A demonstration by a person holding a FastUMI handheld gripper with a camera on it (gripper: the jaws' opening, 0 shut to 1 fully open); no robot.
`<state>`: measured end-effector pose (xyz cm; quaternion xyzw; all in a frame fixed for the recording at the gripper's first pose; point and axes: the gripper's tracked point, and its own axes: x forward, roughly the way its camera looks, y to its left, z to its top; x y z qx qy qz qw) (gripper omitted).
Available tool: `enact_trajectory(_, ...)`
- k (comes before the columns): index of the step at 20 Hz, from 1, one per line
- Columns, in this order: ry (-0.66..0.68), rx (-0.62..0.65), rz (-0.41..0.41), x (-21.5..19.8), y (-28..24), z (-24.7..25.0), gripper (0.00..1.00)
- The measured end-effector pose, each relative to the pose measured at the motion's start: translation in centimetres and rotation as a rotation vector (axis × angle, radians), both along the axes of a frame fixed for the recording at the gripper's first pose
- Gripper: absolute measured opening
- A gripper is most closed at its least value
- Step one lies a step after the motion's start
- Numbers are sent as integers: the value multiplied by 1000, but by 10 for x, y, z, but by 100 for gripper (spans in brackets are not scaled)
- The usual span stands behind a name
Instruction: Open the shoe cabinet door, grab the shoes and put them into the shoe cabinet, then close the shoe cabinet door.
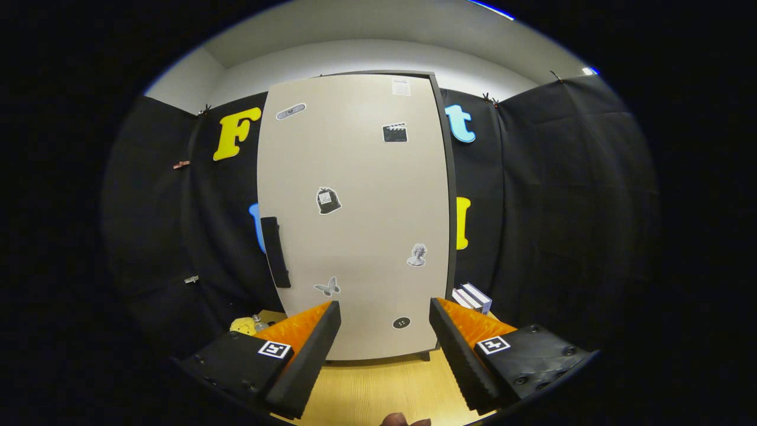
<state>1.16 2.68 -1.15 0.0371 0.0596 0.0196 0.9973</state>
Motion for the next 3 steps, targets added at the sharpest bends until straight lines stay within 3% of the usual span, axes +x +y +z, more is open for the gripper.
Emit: enact_trajectory(3, -2, 0, 0, -2, 1, 2, 98)
